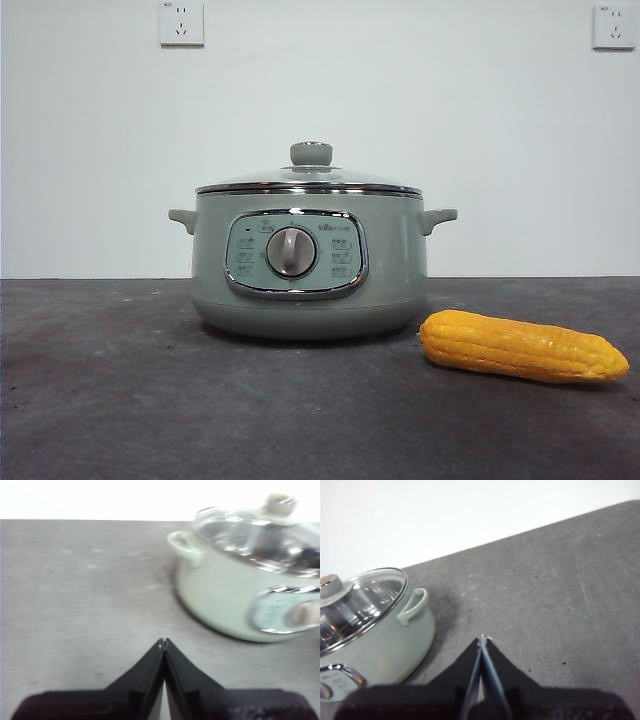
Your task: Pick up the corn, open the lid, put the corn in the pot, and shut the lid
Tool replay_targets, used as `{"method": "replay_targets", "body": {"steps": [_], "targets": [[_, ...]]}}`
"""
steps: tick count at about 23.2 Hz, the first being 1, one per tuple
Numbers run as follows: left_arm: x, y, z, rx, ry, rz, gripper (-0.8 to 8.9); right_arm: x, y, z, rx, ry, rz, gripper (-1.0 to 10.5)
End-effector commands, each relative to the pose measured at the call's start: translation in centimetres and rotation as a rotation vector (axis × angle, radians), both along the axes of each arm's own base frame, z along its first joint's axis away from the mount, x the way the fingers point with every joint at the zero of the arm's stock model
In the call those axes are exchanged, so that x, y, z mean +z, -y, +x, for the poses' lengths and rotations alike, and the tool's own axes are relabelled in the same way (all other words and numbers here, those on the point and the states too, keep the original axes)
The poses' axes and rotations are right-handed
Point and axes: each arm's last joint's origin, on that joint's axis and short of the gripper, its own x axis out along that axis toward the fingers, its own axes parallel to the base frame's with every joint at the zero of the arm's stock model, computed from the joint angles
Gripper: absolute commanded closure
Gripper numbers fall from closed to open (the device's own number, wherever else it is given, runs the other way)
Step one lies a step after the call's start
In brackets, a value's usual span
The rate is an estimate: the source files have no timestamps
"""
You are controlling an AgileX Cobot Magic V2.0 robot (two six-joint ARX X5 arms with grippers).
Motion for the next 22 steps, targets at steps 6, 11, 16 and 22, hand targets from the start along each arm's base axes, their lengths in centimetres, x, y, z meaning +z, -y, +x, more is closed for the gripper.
{"method": "replay_targets", "body": {"steps": [6, 11, 16, 22], "targets": [[2.9, 0.5, 1.5, -0.153, -0.18, -0.078, 8.17, 3.2, -0.3, 1.4, 0.1, -0.191, -0.024, 9.5], [4.0, 0.7, 2.6, -0.185, -0.298, -0.1, 8.17, 3.7, -0.4, 2.1, 0.099, -0.332, -0.02, 9.5], [4.5, 1.0, 3.4, -0.269, -0.441, -0.152, 8.17, 3.8, -0.7, 3.2, 0.23, -0.414, -0.045, 9.5], [5.8, 1.2, 4.0, -0.392, -0.565, -0.163, 8.17, 3.8, -1.3, 7.2, 0.471, -0.591, -0.127, 8.4]]}}
